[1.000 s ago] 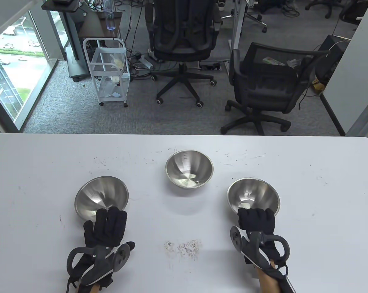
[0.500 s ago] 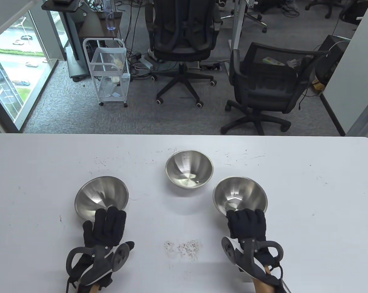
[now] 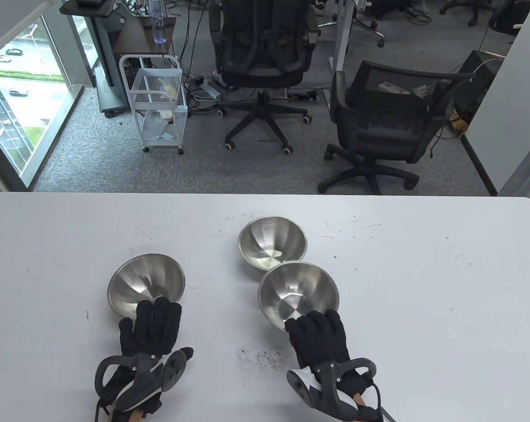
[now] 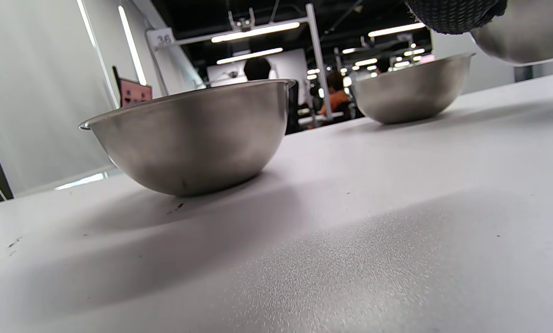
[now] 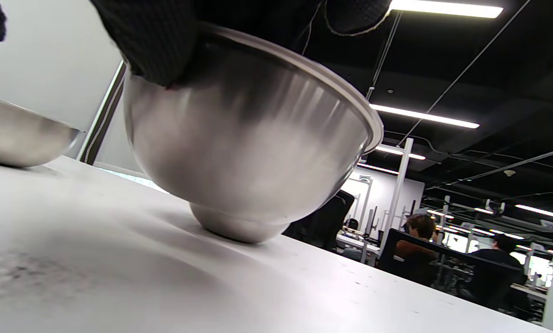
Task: Nest mixing bowl into mixing bowl
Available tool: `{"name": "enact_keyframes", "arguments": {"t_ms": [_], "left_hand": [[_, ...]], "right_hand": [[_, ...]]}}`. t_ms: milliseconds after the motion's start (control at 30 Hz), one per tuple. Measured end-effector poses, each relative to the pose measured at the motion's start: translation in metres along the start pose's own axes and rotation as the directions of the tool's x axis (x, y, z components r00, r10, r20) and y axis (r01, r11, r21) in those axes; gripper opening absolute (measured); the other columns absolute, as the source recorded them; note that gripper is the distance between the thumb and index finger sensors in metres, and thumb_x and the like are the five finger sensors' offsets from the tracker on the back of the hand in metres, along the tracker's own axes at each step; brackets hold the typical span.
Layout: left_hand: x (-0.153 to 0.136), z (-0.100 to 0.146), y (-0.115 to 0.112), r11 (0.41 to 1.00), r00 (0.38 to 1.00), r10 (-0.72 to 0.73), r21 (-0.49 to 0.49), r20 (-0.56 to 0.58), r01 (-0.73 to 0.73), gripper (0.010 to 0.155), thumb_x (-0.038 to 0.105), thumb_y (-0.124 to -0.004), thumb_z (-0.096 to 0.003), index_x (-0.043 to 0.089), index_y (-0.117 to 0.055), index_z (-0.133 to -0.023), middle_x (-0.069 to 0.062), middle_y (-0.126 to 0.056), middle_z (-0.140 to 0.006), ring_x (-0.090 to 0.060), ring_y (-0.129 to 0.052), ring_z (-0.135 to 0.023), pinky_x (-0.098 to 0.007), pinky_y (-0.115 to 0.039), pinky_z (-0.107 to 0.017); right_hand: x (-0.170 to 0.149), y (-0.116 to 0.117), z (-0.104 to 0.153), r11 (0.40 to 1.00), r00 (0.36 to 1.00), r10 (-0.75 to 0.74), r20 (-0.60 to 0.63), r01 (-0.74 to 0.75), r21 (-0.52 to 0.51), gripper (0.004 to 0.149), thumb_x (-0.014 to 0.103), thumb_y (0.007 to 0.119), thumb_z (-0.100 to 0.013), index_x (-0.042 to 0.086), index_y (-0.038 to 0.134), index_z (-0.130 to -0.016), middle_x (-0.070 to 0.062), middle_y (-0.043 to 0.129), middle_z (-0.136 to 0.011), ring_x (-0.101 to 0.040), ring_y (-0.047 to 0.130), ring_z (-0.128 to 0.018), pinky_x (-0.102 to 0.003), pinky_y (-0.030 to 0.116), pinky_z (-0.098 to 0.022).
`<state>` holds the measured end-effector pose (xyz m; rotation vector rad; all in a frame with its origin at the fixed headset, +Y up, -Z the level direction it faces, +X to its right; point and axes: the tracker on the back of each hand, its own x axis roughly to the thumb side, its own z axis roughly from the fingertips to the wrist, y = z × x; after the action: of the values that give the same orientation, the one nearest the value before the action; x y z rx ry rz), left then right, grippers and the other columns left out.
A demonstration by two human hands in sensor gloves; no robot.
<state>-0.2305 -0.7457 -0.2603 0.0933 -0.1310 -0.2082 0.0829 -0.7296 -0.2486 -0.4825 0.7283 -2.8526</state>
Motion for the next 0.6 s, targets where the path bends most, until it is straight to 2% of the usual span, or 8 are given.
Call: {"name": "enact_keyframes", "arguments": {"t_ms": [267,600], "left_hand": [[0.001,0.000,0.001,1.000,1.000,-0.003,0.000,0.002,0.003,0.098,0.067,-0.062,-0.0491,0.020,-0.014,-0.119,-0.013,-0.024,-0.129,-0.047,-0.031,-0.117,-0.073,-0.045,-0.078],[0.000,0.000,0.001,1.000,1.000,-0.002,-0.007,0.000,0.002,0.098,0.067,-0.062,-0.0490,0.019,-0.014,-0.119,-0.013,-0.024,-0.129,-0.047,-0.031,-0.117,-0.073,-0.045,-0.078]], "right_hand": [[0.019,0.008,-0.002,0.998,0.995,-0.051,0.087,0.049,0.027,0.030,0.037,0.088,-0.046,0.043,0.086,-0.076,0.012,0.102,-0.074,-0.017,0.098,-0.077,-0.055,0.066,-0.069],[0.041,0.017,-0.003,1.000,0.985,-0.025,0.173,0.023,0.014,0.030,0.038,0.088,-0.046,0.044,0.086,-0.075,0.013,0.102,-0.074,-0.016,0.098,-0.077,-0.054,0.066,-0.070]]}}
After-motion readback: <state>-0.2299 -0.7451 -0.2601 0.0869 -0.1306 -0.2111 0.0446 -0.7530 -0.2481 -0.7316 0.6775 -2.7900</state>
